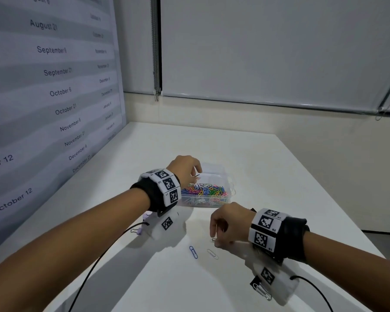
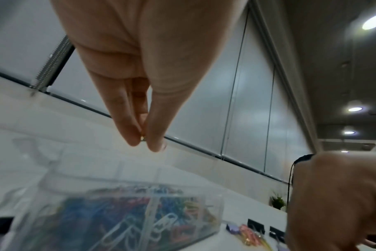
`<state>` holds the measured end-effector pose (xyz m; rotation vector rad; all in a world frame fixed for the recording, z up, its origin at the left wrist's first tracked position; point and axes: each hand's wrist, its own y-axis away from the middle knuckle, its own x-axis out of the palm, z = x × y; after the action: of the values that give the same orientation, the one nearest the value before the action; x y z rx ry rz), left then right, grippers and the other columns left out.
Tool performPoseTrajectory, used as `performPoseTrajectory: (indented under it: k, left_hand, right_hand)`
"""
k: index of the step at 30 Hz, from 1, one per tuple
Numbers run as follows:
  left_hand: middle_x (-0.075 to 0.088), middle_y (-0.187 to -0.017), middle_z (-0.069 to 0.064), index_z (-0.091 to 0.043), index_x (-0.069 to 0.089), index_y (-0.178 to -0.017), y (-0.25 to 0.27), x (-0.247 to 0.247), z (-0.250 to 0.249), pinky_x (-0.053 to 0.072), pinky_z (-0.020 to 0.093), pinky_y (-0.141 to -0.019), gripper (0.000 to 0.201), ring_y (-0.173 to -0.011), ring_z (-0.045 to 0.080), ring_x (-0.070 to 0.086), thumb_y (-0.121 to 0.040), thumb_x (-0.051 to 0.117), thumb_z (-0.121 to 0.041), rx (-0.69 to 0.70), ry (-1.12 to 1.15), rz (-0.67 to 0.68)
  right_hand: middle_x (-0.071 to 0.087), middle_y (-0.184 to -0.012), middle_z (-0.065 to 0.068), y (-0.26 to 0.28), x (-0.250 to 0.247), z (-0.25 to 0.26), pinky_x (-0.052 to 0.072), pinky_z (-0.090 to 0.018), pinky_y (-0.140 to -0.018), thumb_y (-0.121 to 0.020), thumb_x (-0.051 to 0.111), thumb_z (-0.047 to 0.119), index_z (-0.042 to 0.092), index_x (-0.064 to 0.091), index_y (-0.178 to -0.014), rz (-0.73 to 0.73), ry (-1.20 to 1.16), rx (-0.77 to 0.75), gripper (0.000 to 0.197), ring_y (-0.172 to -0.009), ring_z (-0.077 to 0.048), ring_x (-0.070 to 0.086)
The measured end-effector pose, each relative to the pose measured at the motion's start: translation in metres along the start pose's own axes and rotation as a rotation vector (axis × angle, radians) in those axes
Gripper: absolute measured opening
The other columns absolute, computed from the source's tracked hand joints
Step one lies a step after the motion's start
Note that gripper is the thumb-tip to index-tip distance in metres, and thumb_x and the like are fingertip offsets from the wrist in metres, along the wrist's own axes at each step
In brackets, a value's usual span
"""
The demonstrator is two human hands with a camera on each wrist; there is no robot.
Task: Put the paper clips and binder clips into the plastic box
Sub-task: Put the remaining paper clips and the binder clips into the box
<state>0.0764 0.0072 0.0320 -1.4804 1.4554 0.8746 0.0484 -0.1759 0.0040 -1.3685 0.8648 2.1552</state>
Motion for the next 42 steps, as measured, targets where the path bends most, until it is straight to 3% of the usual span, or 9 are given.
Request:
performPoseTrajectory:
  k: [4,9,17,20,25,30,35,39,42]
  left_hand:
    - [0.063,-0.111,0.008,-0.011,0.061,-0.112,-0.002,0.011,0.009,0.049,0.033,-0.084,0.035,-0.085,0.019,0.053,-0.079,0.067,0.0,-0.063,0.059,0.054]
    - [0.064,-0.109,0.007,-0.013,0.066,-0.106,0.021,0.011,0.003,0.045,0.025,-0.085,0.025,-0.099,0.021,0.06,-0.083,0.059,-0.005,0.097,0.04,0.066]
    - [0.065,-0.099,-0.004,-0.023,0.067,-0.106,0.077,0.024,-0.007,0.045,0.019,-0.074,0.035,-0.08,0.007,0.053,-0.073,0.076,-0.031,0.263,-0.091,0.591]
    - [0.068,-0.102,0.004,-0.014,0.066,-0.101,0.083,0.036,-0.01,0.035,0.008,-0.063,0.027,-0.077,0.008,0.05,-0.077,0.072,-0.025,0.266,-0.092,0.573]
    - [0.068,-0.088,0.005,-0.013,0.067,-0.083,0.084,0.043,-0.013,0.043,0.024,-0.071,0.012,-0.075,0.011,0.053,-0.082,0.064,-0.025,0.22,-0.103,0.572]
    - [0.069,-0.097,0.007,-0.011,0.064,-0.09,0.082,0.044,-0.02,0.045,0.03,-0.076,0.011,-0.078,0.013,0.051,-0.083,0.061,-0.02,0.225,-0.087,0.505]
    - [0.062,-0.105,0.008,-0.013,0.061,-0.1,0.081,0.046,-0.03,0.034,0.024,-0.071,0.015,-0.088,0.02,0.054,-0.088,0.054,-0.019,0.29,-0.022,0.401]
    - [0.057,-0.109,0.013,-0.007,0.066,-0.101,0.081,0.052,-0.034,0.039,0.034,-0.078,0.022,-0.103,0.029,0.054,-0.087,0.049,-0.007,0.394,-0.173,0.444]
    - [0.058,-0.107,0.012,-0.008,0.067,-0.099,0.082,0.055,-0.035,0.041,0.034,-0.08,0.019,-0.101,0.028,0.054,-0.088,0.053,-0.015,0.406,-0.179,0.454]
  right_hand:
    - [0.07,-0.085,-0.005,-0.003,0.001,0.0,0.034,-0.006,-0.053,-0.073,0.074,0.02,0.012,0.07,-0.091,0.038,0.011,-0.007,0.02,-0.065,-0.007,0.052]
    - [0.073,-0.091,-0.004,-0.003,0.002,-0.004,0.038,-0.008,-0.055,-0.075,0.072,0.021,0.017,0.069,-0.077,0.049,-0.005,0.003,0.006,-0.067,-0.006,0.055]
    - [0.073,-0.084,0.001,0.0,0.0,-0.006,0.051,-0.023,-0.073,-0.073,0.07,0.016,0.017,0.07,-0.08,0.059,0.004,-0.008,0.007,-0.071,-0.005,0.059]
    - [0.067,-0.074,0.006,0.002,0.002,-0.004,0.05,-0.022,-0.066,-0.066,0.068,0.012,0.019,0.068,-0.076,0.049,0.005,0.029,0.012,-0.068,-0.007,0.059]
    - [0.055,-0.057,0.01,0.006,0.005,-0.002,0.038,-0.014,-0.048,-0.062,0.067,0.011,0.017,0.067,-0.076,0.027,0.045,0.076,0.016,-0.051,-0.003,0.048]
    - [0.058,-0.059,0.01,-0.002,0.002,-0.012,0.042,-0.017,-0.052,-0.061,0.069,0.009,0.018,0.065,-0.069,0.024,0.035,0.082,0.012,-0.054,-0.005,0.051]
    - [0.065,-0.072,0.001,-0.023,-0.026,-0.027,0.045,-0.015,-0.061,-0.071,0.069,0.008,0.01,0.07,-0.08,-0.229,-0.029,0.064,0.01,-0.064,-0.01,0.057]
    - [0.073,-0.083,-0.007,-0.036,-0.042,-0.036,0.046,-0.015,-0.066,-0.076,0.067,0.007,0.01,0.072,-0.08,-0.53,-0.189,0.067,0.008,-0.07,-0.012,0.06]
    - [0.074,-0.088,-0.007,-0.044,-0.041,-0.041,0.045,-0.012,-0.067,-0.08,0.066,0.007,0.011,0.073,-0.085,-0.605,-0.252,0.091,0.01,-0.074,-0.015,0.063]
